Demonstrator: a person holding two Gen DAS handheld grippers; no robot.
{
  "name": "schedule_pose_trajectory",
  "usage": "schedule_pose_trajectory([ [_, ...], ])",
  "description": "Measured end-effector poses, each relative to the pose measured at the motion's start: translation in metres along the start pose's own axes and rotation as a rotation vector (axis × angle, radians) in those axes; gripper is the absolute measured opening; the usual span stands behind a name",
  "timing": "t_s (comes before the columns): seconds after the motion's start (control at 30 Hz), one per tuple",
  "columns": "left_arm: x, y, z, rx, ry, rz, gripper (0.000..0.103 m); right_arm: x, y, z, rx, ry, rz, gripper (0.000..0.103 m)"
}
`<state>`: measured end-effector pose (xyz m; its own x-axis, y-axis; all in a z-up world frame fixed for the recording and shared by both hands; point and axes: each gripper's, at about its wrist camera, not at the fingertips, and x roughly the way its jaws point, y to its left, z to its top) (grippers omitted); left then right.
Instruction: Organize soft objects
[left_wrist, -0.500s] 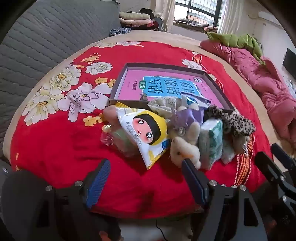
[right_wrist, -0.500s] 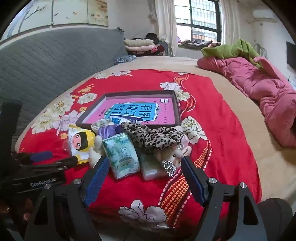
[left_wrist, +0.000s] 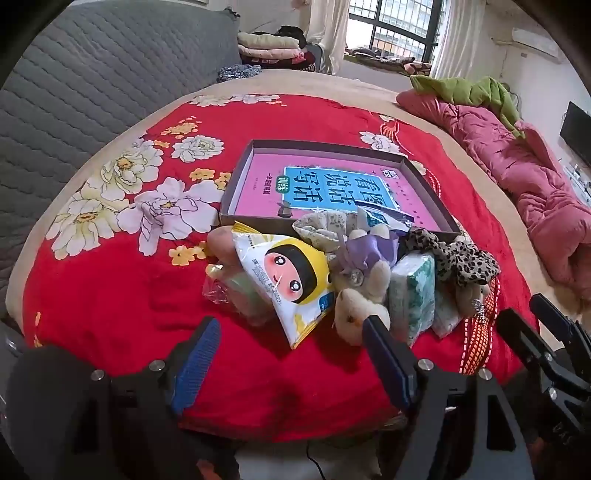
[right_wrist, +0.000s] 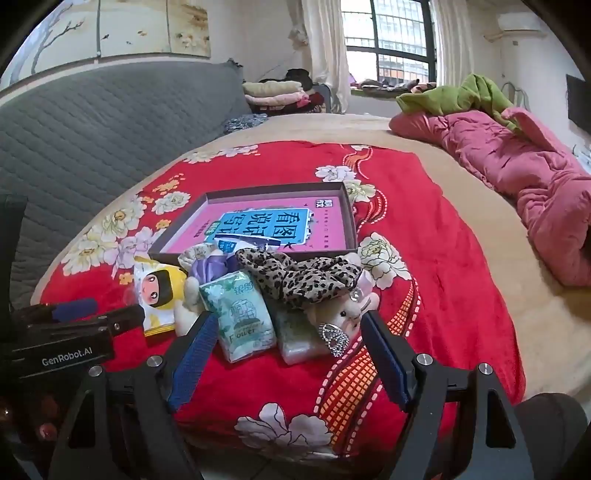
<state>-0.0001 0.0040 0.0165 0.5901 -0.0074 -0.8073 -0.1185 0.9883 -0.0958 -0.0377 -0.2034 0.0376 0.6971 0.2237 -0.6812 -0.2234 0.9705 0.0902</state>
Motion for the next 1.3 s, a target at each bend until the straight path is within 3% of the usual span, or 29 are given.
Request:
schedule_pose_trajectory([
  [1.3,-0.004,-0.0016,-0.0015,0.004,-0.012,-0.023,0.079,-0.0031,0.0015,-0.0009,-0.01,-0.01,0.001,0.08],
])
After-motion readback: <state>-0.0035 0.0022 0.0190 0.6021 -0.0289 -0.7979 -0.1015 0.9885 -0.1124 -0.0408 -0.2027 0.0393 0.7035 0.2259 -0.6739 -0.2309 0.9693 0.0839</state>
